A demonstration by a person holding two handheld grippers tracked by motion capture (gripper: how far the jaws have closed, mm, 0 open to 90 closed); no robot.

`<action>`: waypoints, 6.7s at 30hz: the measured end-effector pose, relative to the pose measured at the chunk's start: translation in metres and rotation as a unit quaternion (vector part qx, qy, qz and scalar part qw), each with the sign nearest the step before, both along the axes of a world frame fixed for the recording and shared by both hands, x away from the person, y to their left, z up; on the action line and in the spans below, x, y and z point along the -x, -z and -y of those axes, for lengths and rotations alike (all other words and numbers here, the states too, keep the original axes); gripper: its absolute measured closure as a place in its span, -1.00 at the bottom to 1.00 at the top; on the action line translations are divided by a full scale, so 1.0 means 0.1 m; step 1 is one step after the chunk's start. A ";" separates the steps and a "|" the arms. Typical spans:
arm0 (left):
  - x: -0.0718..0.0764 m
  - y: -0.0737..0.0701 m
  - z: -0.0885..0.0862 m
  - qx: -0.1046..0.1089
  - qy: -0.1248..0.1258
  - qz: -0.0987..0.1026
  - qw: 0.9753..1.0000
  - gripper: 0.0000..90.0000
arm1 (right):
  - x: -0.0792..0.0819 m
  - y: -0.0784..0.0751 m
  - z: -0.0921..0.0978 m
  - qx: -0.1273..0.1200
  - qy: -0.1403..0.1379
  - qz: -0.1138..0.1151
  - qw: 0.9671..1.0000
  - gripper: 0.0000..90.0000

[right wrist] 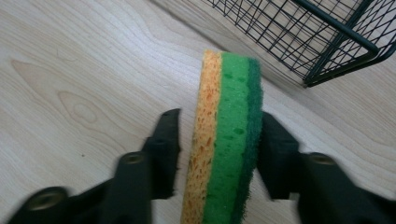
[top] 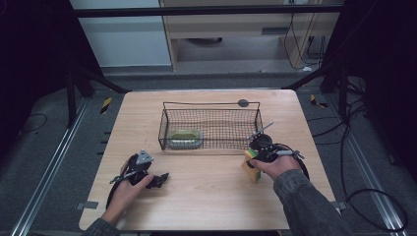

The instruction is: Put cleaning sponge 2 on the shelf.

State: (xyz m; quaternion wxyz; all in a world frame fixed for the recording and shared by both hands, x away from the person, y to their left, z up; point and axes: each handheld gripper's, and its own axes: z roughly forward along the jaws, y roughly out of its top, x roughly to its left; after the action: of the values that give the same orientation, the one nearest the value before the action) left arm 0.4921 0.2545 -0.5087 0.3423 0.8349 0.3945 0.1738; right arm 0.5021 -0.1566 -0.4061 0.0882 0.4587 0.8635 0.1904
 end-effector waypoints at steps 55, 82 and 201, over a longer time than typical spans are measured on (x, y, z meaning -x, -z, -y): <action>-0.03 0.00 0.01 0.002 -0.005 0.002 1.000 -1.00 | -0.66 -1.04 0.63 0.001 0.021 0.214 0.977 0.44; -0.03 0.00 0.01 0.002 -0.004 0.002 1.000 -1.00 | -0.91 -0.90 0.27 -0.021 -0.007 0.212 0.977 0.44; -0.03 0.00 0.01 0.001 -0.003 0.000 1.000 -1.00 | -1.24 -0.02 0.17 -0.030 -0.002 0.129 0.991 0.29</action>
State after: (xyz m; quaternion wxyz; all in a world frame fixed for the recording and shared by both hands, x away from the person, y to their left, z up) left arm 0.4951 0.2536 -0.5089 0.3426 0.8335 0.3967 0.1746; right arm 0.6260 -0.1741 -0.4041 0.1850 0.4305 0.8399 0.2738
